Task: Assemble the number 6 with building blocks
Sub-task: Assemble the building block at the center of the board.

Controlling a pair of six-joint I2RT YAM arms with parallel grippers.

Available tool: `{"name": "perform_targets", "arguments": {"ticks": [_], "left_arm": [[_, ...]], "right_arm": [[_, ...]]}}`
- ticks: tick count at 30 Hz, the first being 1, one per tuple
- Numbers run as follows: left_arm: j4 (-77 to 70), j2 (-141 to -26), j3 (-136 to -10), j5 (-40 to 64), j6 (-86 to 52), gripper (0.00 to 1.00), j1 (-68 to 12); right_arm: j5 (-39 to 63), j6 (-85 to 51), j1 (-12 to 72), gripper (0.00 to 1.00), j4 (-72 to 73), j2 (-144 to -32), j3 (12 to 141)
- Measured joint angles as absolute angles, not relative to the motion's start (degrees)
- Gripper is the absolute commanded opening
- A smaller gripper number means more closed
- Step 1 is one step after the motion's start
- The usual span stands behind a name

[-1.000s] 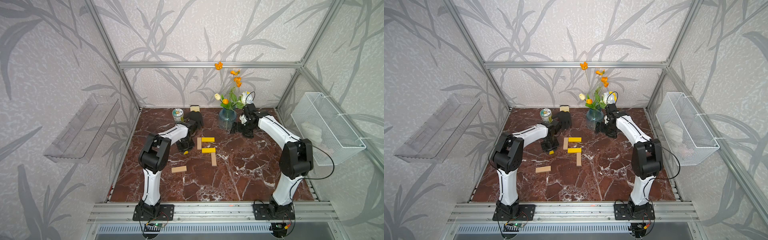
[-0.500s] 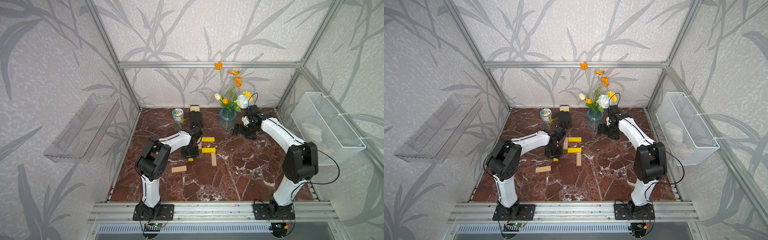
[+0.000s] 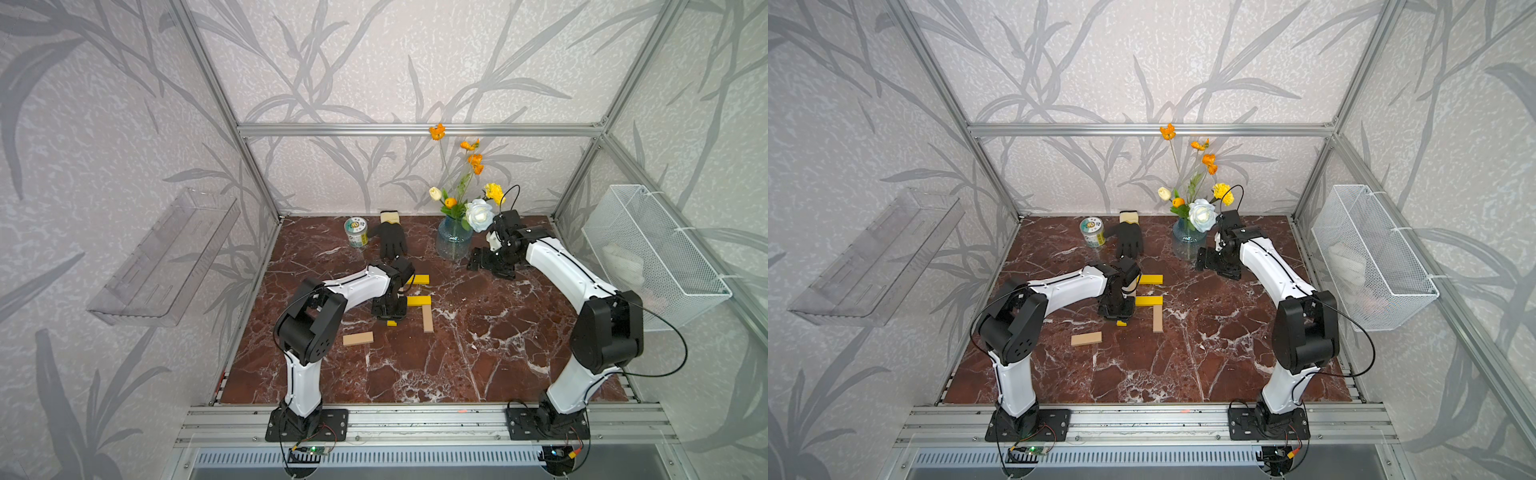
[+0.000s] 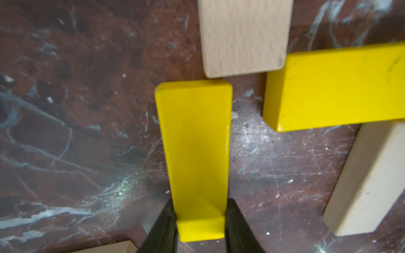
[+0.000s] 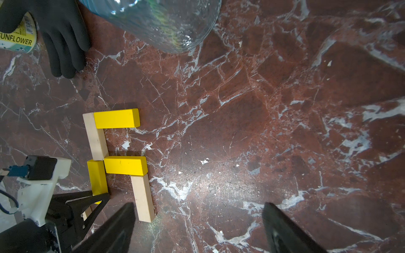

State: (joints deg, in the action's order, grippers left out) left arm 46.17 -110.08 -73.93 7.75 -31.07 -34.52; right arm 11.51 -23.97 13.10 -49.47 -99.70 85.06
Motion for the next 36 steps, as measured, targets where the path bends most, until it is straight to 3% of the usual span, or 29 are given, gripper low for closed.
{"name": "perform_targets", "arguments": {"ticks": [36], "left_arm": [[45.6,-112.6,-76.9,7.8,-33.2,0.33,-36.4]], "right_arm": [[11.5,-23.5,11.3,0.91,-49.0,-97.3,82.0]]}}
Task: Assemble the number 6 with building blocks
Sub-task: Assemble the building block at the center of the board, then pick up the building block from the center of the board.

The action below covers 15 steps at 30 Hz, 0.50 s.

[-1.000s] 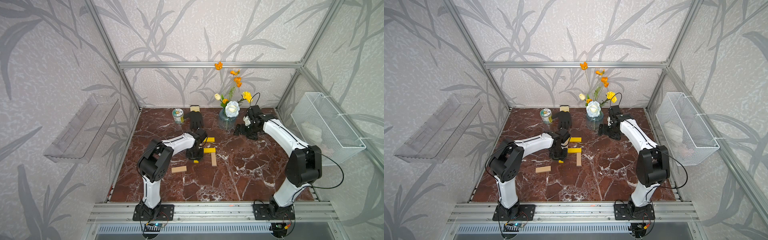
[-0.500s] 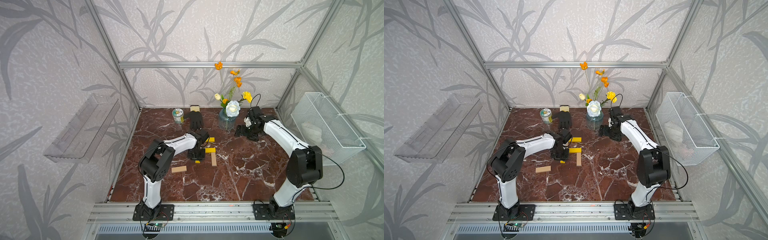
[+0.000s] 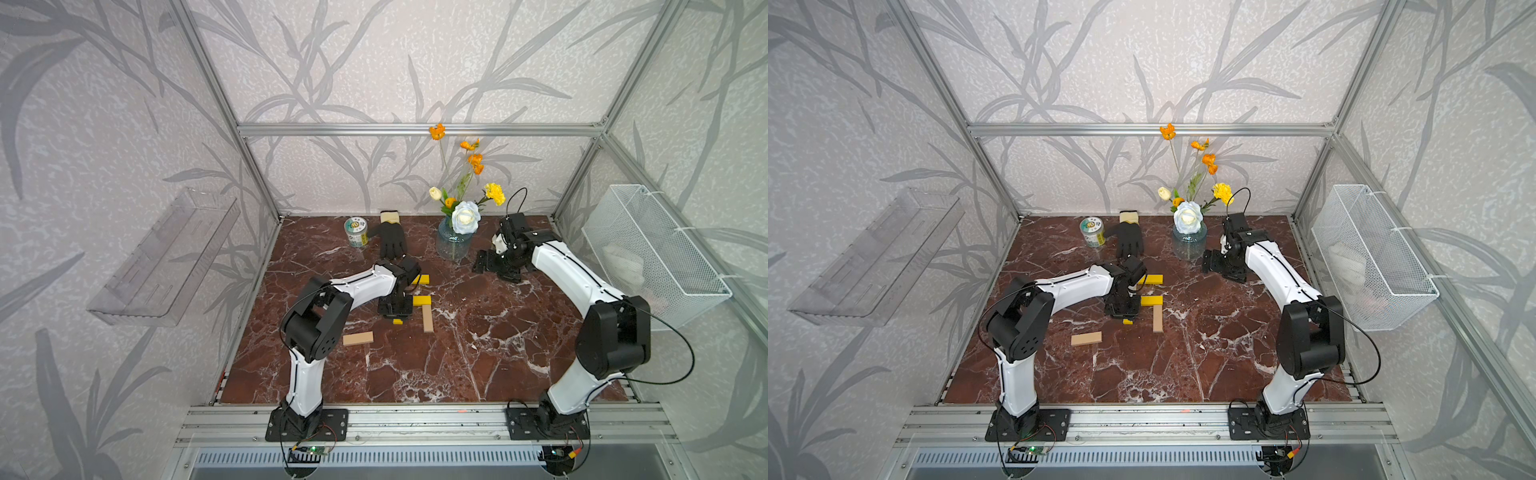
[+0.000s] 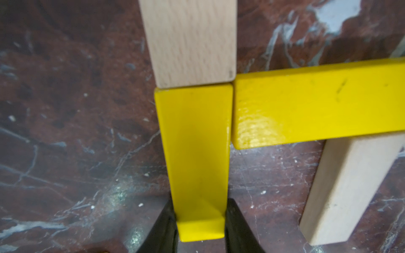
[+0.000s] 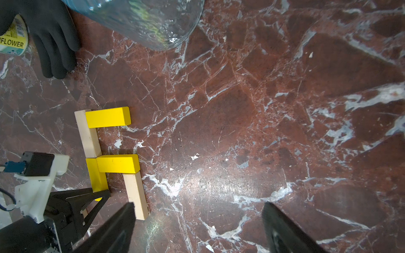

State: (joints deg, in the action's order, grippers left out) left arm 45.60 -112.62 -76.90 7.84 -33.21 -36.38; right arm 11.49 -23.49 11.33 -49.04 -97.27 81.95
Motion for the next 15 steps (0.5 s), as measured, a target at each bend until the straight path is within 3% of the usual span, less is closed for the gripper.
{"name": "perform_targets", "arguments": {"ticks": [6,10,15], "left_arm": [[45.8,-112.8,-77.1,7.8,-33.2,0.39,-36.4],[45.6,-113.0,-77.5,8.1,-33.6,0.65,-36.5],[45.3,-113.0,-77.5,8.2,-33.6,0.75,-36.8]], "right_arm": [[11.5,-23.4,11.3,0.91,-49.0,-97.3,81.9],[11.6,-23.0,11.3,0.91,-49.0,-97.3,81.9],[11.6,-22.8,11.3,0.91,-48.7,-97.3,81.9]]}}
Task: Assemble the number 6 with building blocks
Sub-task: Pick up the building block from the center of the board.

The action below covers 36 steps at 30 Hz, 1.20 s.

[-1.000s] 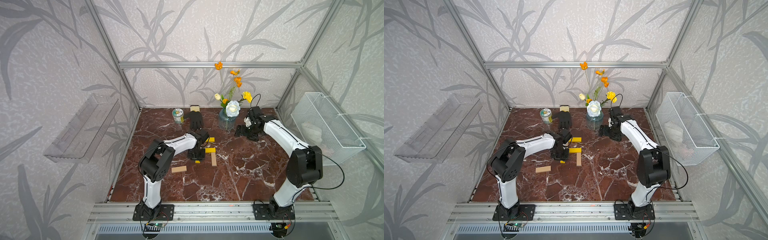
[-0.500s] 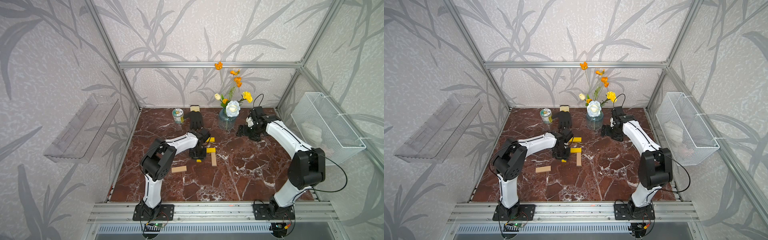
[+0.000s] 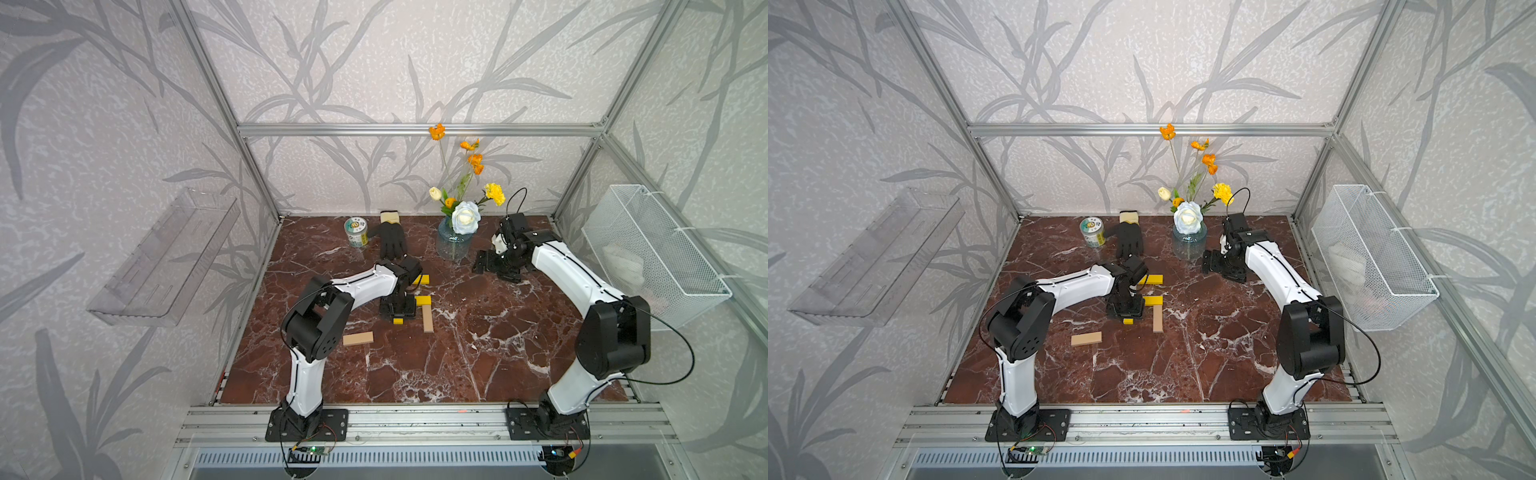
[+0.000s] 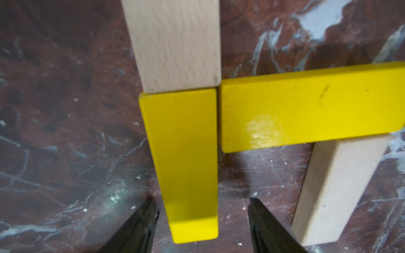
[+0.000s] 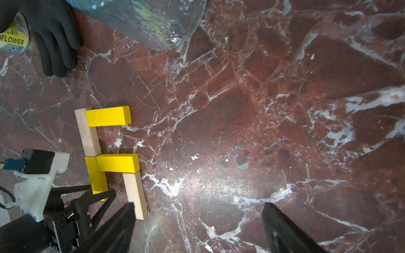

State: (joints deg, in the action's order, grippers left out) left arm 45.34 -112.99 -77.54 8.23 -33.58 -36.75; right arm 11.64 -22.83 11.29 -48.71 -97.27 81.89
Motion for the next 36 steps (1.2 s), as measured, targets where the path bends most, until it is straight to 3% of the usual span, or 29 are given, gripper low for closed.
{"name": "perform_targets", "arguments": {"ticks": [12,19,26,36], "left_arm": [[51.4,-111.7,-82.6,8.0,-34.1,0.9,-38.4],[55.2,-99.3,-89.7,4.3,-34.0,0.92,-39.4],[45.4,-82.4,-79.6,0.7,-36.3,0.94,-23.2],[31.7,-82.3,-57.8,3.5,-47.3,0.94,-5.6]], "right_arm": [[12.1,-22.7,11.3,0.91,-47.7,-97.3,81.9],[12.8,-20.5,11.3,0.92,-46.6,-96.9,81.9],[12.0,-15.6,15.5,0.92,-43.7,-96.2,82.4],[7.2,-5.9,32.2,0.91,-35.7,-92.7,88.1]]}}
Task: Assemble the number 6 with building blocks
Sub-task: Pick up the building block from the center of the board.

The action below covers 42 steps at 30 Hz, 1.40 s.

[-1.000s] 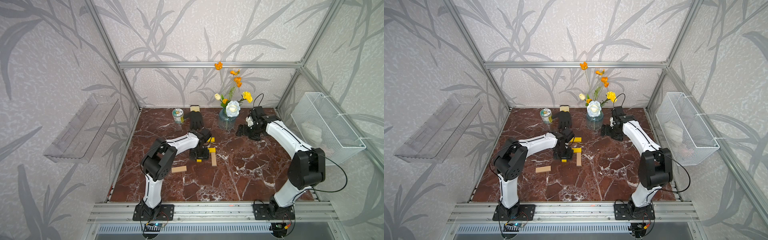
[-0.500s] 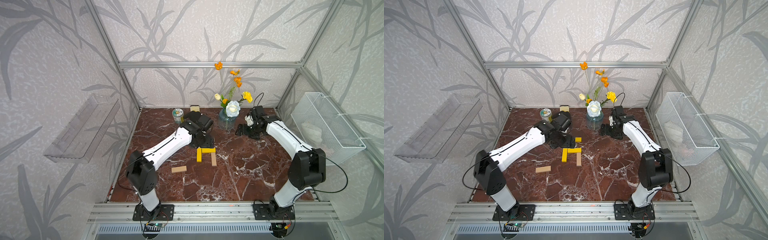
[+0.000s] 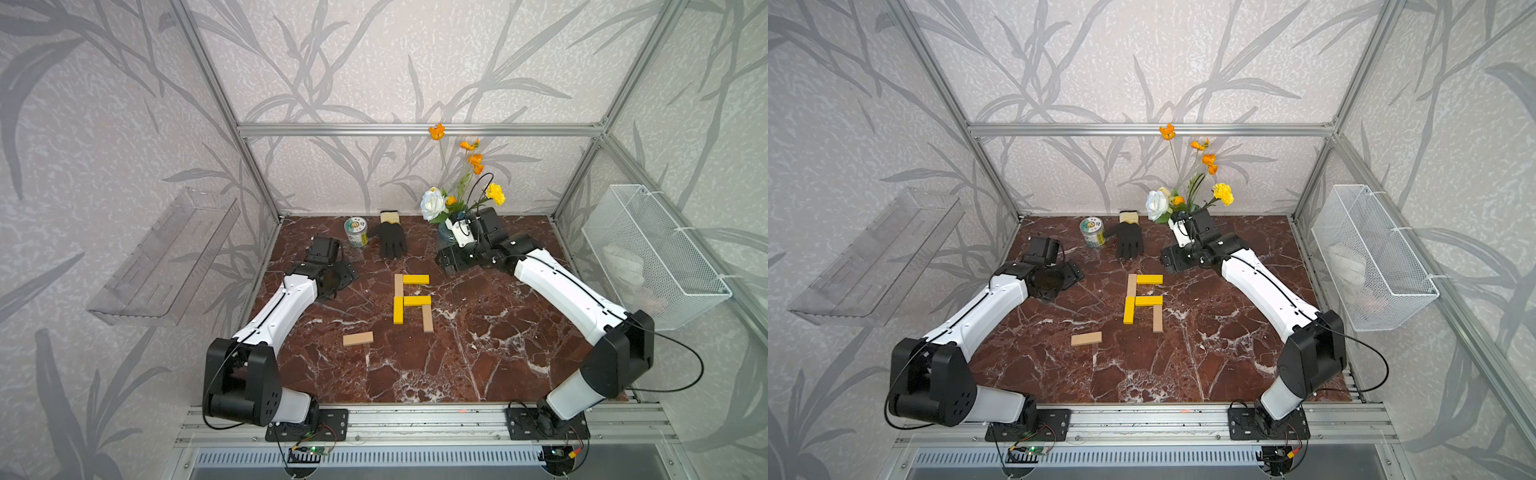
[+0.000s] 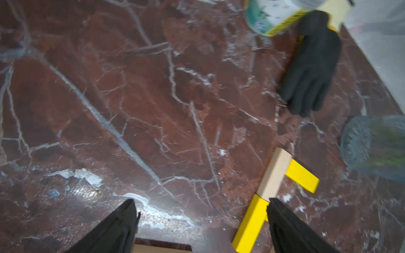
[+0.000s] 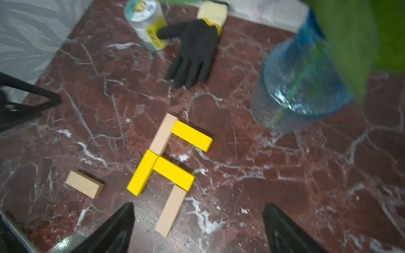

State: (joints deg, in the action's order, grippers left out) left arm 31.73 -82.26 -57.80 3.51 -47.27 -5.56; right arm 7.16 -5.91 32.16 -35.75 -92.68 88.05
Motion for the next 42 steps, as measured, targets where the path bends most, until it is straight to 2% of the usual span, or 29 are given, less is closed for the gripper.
{"name": "perform_targets", "arguments": {"ticks": [4,8,16,29,42], "left_arm": [[23.8,-86.9,-52.2,8.6,-52.9,0.93,0.4],[20.3,-91.8,-52.6,12.0,-54.8,0.93,1.6],[17.9,-93.0,-55.0,15.3,-54.7,0.93,6.9],[18.1,-93.0,-55.0,18.2,-53.3,0.93,12.3],[19.3,-93.0,-54.9,19.7,-50.5,0.93,14.2]], "right_arm": [[10.3,-0.4,40.4,0.91,-34.3,-96.9,94.1],[16.5,8.0,48.1,0.9,-32.6,-104.9,98.2],[24.9,28.0,56.6,0.87,-37.2,-119.5,103.4],[22.3,36.8,62.0,0.77,-39.3,-128.6,107.5],[13.2,35.2,62.5,0.76,-41.4,-135.1,112.6]]}}
